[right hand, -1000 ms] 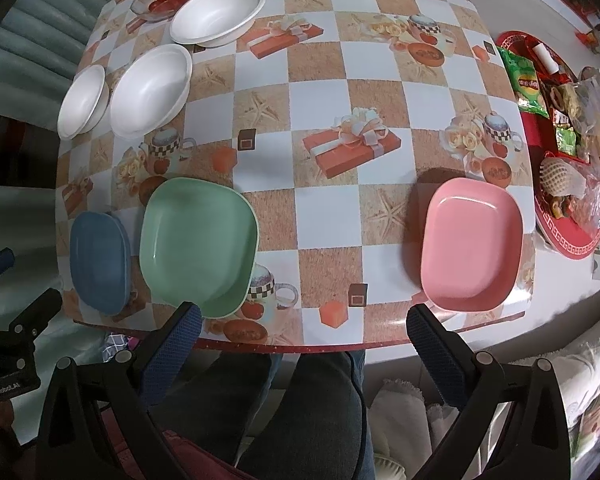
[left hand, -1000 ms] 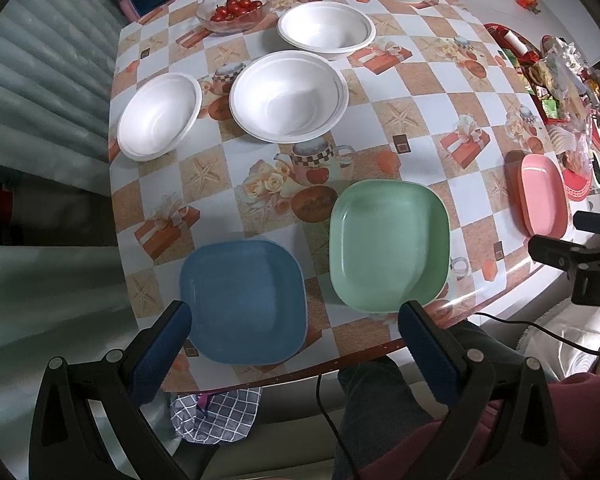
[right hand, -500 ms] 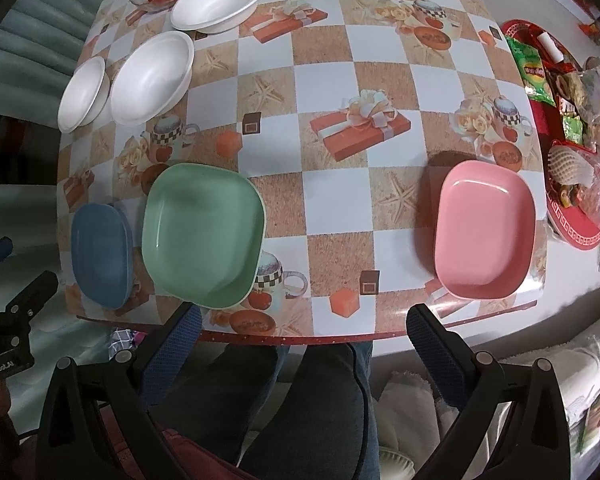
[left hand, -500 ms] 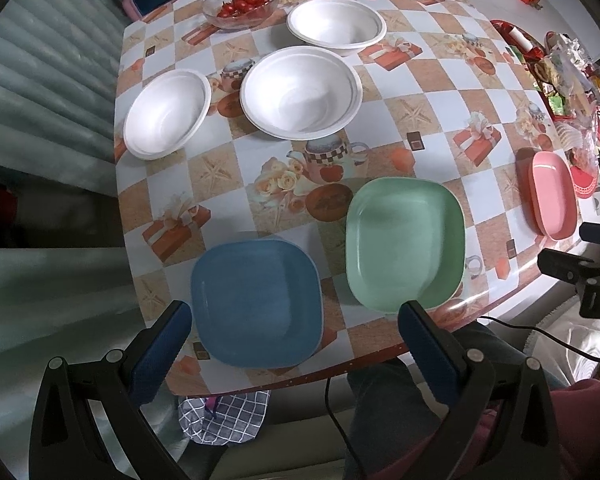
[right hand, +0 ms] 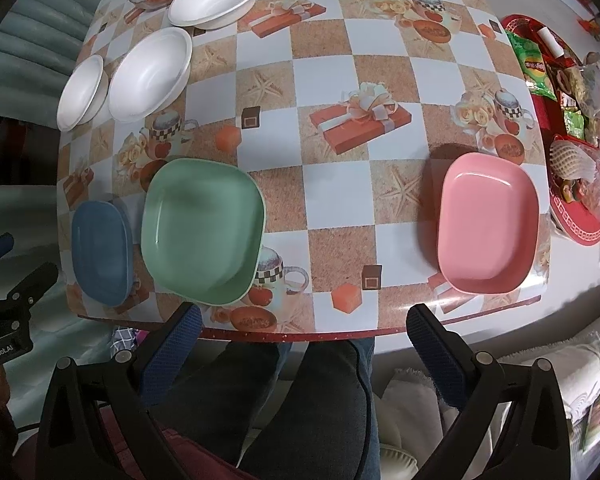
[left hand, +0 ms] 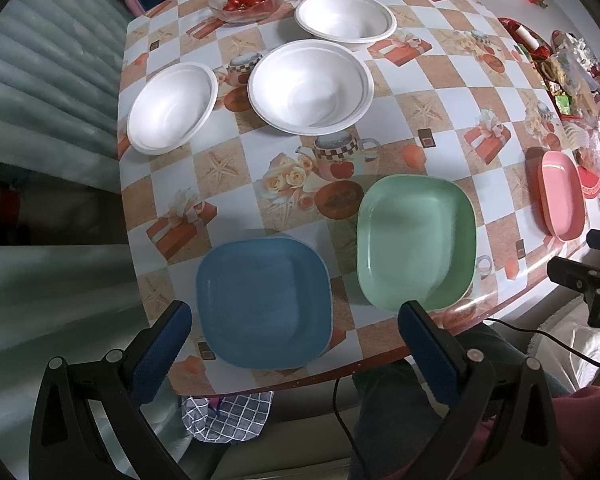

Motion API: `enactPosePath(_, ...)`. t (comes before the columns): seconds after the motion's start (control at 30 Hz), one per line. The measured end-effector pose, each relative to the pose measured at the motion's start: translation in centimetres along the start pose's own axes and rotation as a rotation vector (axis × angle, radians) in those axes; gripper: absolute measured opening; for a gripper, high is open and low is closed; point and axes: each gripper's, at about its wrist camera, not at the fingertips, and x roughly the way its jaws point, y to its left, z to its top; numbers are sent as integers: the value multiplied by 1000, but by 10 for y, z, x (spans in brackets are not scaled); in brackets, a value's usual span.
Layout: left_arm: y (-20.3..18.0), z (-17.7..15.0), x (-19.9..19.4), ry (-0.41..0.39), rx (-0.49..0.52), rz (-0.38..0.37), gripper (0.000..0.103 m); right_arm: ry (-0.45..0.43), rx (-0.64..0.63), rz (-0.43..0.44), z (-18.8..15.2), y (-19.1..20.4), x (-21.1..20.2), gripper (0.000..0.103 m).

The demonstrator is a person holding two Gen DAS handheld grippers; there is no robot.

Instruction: Organize plates and bowls

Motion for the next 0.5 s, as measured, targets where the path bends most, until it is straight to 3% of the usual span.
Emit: enactPosePath(0.5, -17, 7, 10, 12, 81, 45, 103, 68, 13, 23, 0, 0, 20, 103)
